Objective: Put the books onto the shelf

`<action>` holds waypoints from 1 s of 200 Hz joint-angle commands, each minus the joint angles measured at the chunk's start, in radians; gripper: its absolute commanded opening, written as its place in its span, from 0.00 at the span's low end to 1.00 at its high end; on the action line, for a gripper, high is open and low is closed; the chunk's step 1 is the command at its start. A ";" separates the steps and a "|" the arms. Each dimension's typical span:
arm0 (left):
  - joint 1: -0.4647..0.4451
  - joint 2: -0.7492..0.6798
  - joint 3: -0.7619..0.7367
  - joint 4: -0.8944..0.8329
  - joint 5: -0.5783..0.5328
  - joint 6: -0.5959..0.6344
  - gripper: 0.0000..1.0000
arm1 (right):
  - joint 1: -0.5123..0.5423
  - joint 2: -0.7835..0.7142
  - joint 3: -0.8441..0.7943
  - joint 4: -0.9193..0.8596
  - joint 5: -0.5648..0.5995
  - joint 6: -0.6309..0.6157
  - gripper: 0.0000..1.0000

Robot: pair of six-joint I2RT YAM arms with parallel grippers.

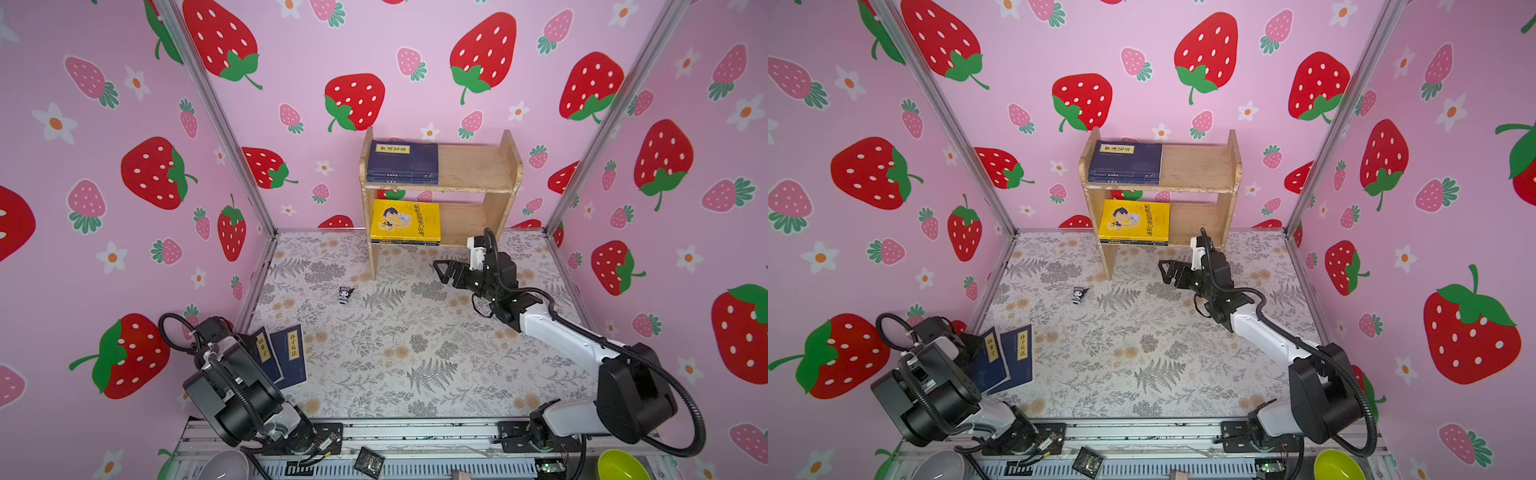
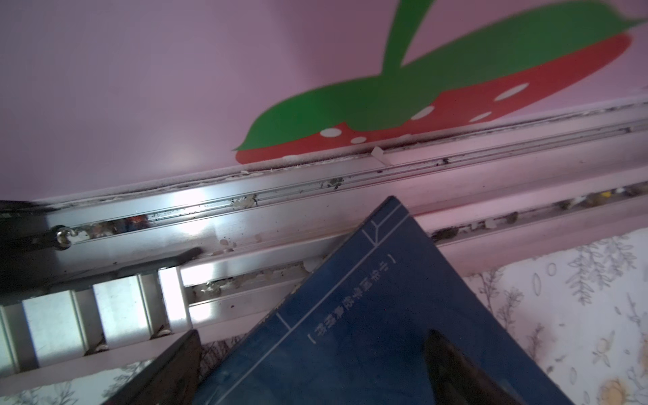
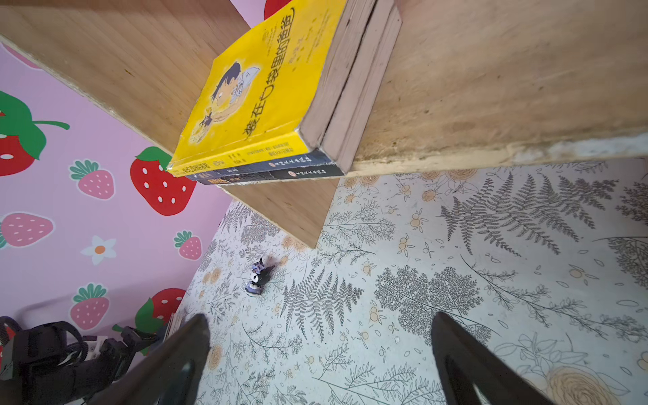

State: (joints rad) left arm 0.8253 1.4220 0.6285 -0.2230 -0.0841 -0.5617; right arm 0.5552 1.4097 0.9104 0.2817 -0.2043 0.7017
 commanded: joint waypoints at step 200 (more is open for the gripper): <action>-0.413 0.157 0.117 -0.134 0.375 0.065 0.93 | -0.003 0.017 -0.014 0.005 -0.018 0.012 1.00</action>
State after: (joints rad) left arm 0.4683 1.5372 0.7479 -0.1844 0.2474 -0.4263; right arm 0.5552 1.4261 0.9096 0.2741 -0.2100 0.7048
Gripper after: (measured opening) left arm 0.933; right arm 0.992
